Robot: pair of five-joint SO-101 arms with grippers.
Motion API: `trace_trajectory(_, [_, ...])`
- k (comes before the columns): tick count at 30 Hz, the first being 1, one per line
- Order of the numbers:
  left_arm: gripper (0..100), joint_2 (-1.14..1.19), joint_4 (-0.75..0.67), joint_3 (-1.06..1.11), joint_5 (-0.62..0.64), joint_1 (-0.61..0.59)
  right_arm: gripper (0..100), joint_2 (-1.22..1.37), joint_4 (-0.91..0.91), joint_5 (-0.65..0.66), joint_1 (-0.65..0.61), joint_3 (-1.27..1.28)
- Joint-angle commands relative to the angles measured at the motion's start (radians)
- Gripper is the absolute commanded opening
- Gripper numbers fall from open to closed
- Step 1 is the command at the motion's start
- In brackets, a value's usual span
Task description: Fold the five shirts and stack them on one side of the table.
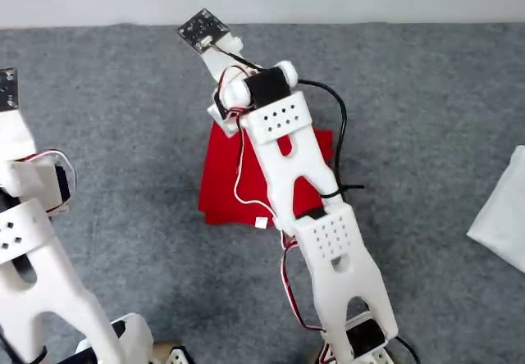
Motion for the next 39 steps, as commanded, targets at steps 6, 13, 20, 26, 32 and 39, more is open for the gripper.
trace_trajectory(6, [1, -0.028, 0.020, 0.038, 0.008, -0.008, 10.2, -0.456, 0.042, -0.201, 0.047, 0.661])
trace_trajectory(13, [1, -0.020, 0.015, 0.044, 0.003, -0.006, 27.0, -0.426, 0.019, -0.499, 0.119, 0.767])
trace_trajectory(20, [1, -0.020, 0.014, 0.044, -0.046, -0.006, 33.1, -0.245, 0.028, -0.715, 0.170, 0.767])
trace_trajectory(26, [1, -0.018, 0.012, 0.045, -0.046, -0.006, 33.0, -0.194, 0.028, -0.715, 0.171, 0.766])
trace_trajectory(32, [1, -0.018, 0.014, 0.045, -0.041, -0.006, 32.9, -0.139, 0.024, -0.720, 0.177, 0.766])
trace_trajectory(39, [1, -0.018, 0.017, 0.045, -0.041, -0.006, 32.9, -0.030, -0.019, -0.718, 0.193, 0.764])
